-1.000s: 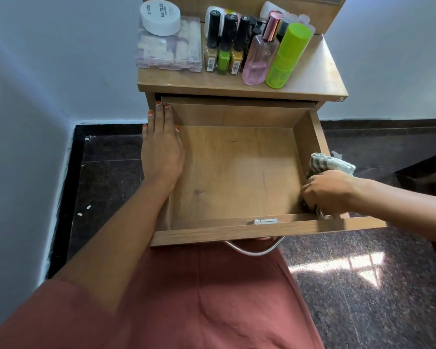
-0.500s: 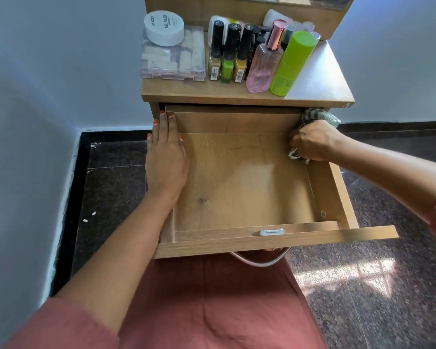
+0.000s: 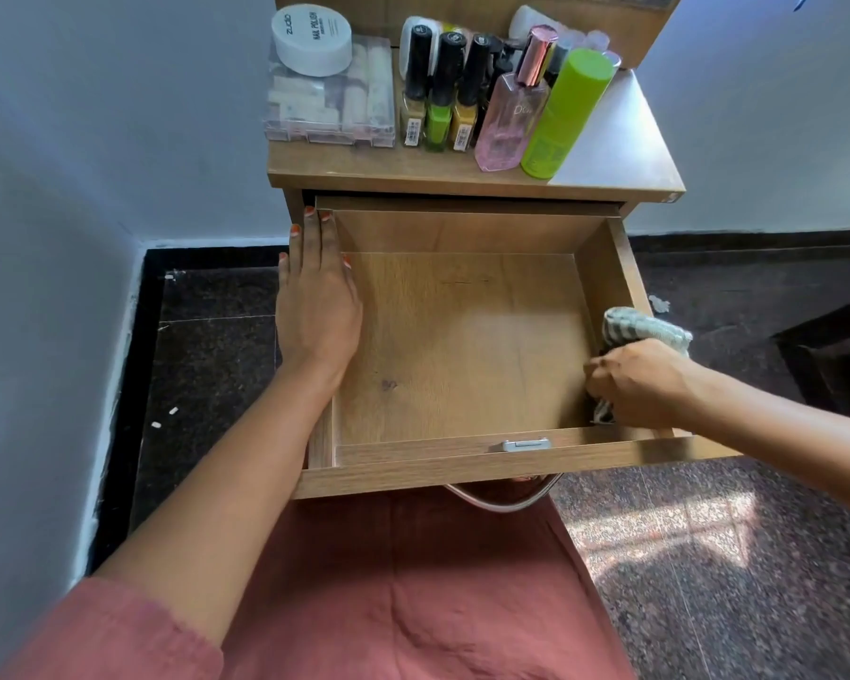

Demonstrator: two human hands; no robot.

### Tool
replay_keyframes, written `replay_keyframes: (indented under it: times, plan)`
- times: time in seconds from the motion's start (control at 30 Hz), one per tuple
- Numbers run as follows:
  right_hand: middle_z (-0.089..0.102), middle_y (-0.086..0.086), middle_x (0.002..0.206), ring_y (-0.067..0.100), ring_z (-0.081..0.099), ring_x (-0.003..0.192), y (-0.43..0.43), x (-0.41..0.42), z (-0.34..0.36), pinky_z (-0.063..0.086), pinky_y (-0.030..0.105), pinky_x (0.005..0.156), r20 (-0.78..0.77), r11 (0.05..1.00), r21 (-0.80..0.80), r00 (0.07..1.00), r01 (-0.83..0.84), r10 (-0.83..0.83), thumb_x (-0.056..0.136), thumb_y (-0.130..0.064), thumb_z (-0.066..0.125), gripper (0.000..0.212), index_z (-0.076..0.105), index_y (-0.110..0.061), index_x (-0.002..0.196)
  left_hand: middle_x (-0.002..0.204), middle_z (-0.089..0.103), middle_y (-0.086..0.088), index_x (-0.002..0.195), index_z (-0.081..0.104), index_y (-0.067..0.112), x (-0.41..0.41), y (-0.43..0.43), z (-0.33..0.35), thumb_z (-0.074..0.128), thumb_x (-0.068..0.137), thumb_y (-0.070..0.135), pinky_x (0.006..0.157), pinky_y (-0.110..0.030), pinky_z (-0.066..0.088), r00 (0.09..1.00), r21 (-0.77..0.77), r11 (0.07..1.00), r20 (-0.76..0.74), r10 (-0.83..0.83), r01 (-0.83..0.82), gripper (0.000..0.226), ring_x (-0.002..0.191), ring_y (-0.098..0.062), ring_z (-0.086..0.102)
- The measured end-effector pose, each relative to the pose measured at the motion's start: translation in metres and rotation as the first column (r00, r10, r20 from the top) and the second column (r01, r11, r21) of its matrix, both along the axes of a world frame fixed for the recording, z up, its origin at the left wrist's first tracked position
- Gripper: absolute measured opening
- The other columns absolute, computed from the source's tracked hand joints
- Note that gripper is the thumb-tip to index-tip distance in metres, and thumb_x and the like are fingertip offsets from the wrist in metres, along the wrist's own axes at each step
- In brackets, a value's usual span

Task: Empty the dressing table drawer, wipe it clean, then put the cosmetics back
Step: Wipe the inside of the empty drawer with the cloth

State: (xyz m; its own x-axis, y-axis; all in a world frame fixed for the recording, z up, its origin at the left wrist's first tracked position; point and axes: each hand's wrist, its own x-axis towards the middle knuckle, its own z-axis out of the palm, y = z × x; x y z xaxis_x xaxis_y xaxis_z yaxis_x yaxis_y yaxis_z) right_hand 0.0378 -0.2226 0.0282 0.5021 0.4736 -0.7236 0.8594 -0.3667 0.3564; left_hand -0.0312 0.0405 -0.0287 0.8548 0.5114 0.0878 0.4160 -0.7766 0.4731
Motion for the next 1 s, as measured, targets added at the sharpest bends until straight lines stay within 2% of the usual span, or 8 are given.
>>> replay_keyframes:
  times: [0.2,0.37,0.5,0.6,0.73,0.87,1.0]
  plan:
    - [0.066,0.003,0.111,0.021,0.061,0.106,0.016,0.012,0.004,0.05,0.03,0.078,0.001,0.997,-0.052,0.999,0.048,-0.048,0.089,-0.02,0.042,0.028,0.061,-0.013,0.107,0.157,0.006,-0.009,0.147,0.01,0.008,0.0,-0.001,0.001,0.019,0.101,0.016,0.119,-0.035,0.005,1.0,0.004,1.0,-0.009,0.0,0.0,0.047,0.145,-0.021,0.004]
    - [0.065,0.0,0.111,0.018,0.06,0.107,0.026,0.062,-0.001,0.05,0.029,0.084,0.133,0.995,0.08,0.99,-0.05,0.039,0.09,-0.019,0.04,0.028,0.062,-0.017,0.108,0.156,0.008,-0.01,0.146,0.012,0.007,0.0,-0.001,0.002,0.02,0.101,0.015,0.118,-0.034,0.004,1.0,0.01,1.0,-0.003,0.001,-0.001,0.046,0.145,-0.022,0.005]
    - [0.066,0.003,0.108,0.023,0.059,0.108,0.038,0.093,-0.005,0.048,0.029,0.082,0.252,0.983,0.17,0.967,-0.07,0.025,0.086,-0.014,0.045,0.027,0.063,-0.015,0.106,0.156,0.009,-0.011,0.146,0.013,0.006,0.001,-0.001,0.002,0.021,0.101,0.014,0.118,-0.035,0.005,1.0,0.01,1.0,-0.011,-0.001,0.001,0.047,0.145,-0.023,0.006]
    - [0.067,0.004,0.105,0.024,0.06,0.106,0.039,0.096,-0.01,0.048,0.03,0.08,0.285,0.978,0.196,0.958,-0.069,0.011,0.085,-0.012,0.046,0.026,0.064,-0.013,0.104,0.156,0.009,-0.011,0.146,0.013,0.007,0.001,0.001,0.003,0.021,0.101,0.014,0.118,-0.035,0.005,1.0,0.021,1.0,-0.014,0.004,-0.003,0.046,0.145,-0.023,0.006]
    - [0.068,0.004,0.104,0.024,0.061,0.104,0.033,0.086,-0.013,0.049,0.03,0.079,0.288,0.98,0.178,0.957,-0.087,0.032,0.084,-0.013,0.047,0.025,0.065,-0.013,0.102,0.156,0.01,-0.01,0.146,0.014,0.007,0.001,0.0,0.002,0.021,0.101,0.015,0.118,-0.036,0.005,1.0,0.03,1.0,-0.02,0.005,-0.005,0.046,0.145,-0.024,0.006]
    - [0.067,0.001,0.108,0.021,0.061,0.106,0.026,0.063,-0.011,0.051,0.031,0.082,0.247,0.979,0.185,0.968,-0.081,0.033,0.085,-0.018,0.044,0.028,0.065,-0.014,0.103,0.156,0.009,-0.009,0.146,0.014,0.008,0.001,0.0,0.002,0.022,0.101,0.015,0.118,-0.036,0.005,1.0,0.013,1.0,-0.016,0.006,-0.006,0.046,0.145,-0.023,0.005]
    - [0.066,0.0,0.109,0.018,0.062,0.105,0.016,0.031,-0.009,0.05,0.029,0.08,0.169,0.99,0.128,0.985,-0.054,0.032,0.086,-0.02,0.044,0.027,0.063,-0.016,0.104,0.156,0.009,-0.009,0.146,0.013,0.008,0.0,0.0,0.002,0.021,0.101,0.016,0.118,-0.037,0.006,1.0,0.012,1.0,-0.012,0.004,-0.004,0.047,0.145,-0.023,0.005]
